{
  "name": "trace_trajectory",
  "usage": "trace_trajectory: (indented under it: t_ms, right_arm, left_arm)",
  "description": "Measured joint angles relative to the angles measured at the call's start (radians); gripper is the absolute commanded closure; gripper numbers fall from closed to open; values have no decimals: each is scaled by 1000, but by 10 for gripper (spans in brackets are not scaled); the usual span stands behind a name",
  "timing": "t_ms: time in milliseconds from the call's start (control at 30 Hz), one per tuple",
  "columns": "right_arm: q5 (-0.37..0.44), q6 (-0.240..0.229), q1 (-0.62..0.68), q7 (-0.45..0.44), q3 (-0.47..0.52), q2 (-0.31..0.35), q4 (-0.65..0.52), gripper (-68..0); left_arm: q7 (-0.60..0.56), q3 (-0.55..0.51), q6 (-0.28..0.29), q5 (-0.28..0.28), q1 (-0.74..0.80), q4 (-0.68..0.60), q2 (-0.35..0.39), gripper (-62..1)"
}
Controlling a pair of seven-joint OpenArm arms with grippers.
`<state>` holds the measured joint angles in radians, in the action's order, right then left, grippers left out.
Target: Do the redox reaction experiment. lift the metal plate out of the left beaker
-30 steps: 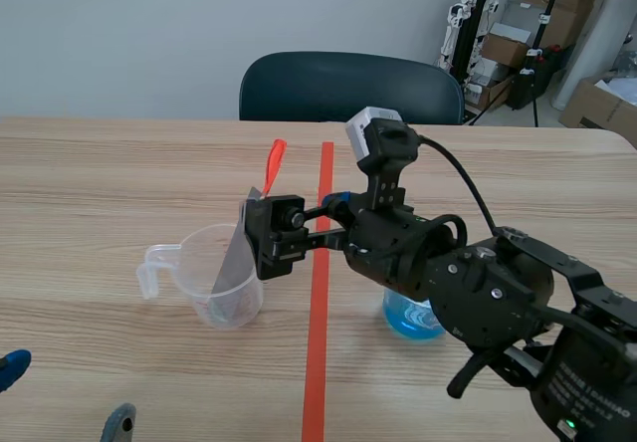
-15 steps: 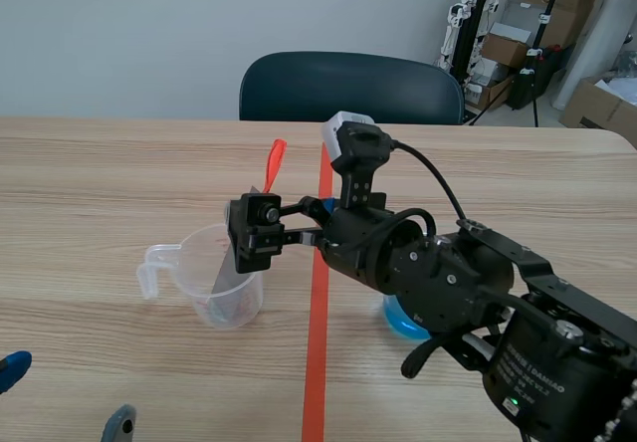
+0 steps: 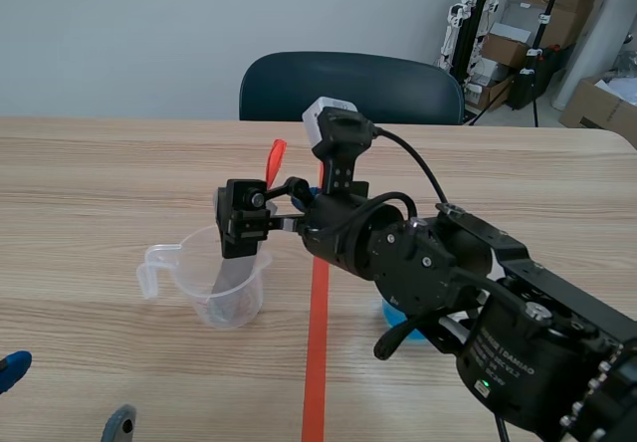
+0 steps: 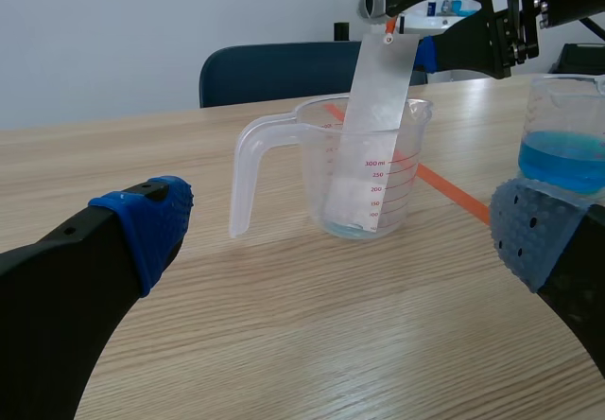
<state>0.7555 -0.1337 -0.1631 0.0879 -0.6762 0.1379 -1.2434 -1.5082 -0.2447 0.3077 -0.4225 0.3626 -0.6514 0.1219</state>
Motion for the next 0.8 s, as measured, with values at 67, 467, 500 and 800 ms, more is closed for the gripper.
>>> trace_trajectory:
  t_ms: [67, 467, 500, 800]
  right_arm:
    - [-12, 13, 0, 3, 0, -5, 0, -548]
    - [-14, 18, 0, 19, 0, -13, 0, -301]
    - [-14, 18, 0, 19, 0, -13, 0, -295]
    - [-14, 18, 0, 37, 0, -13, 0, -258]
  left_arm:
    - [0, 0, 0, 0, 0, 0, 0, -623]
    - [0, 0, 0, 0, 0, 0, 0, -623]
    - [0, 0, 0, 0, 0, 0, 0, -623]
    - [0, 0, 0, 0, 0, 0, 0, -623]
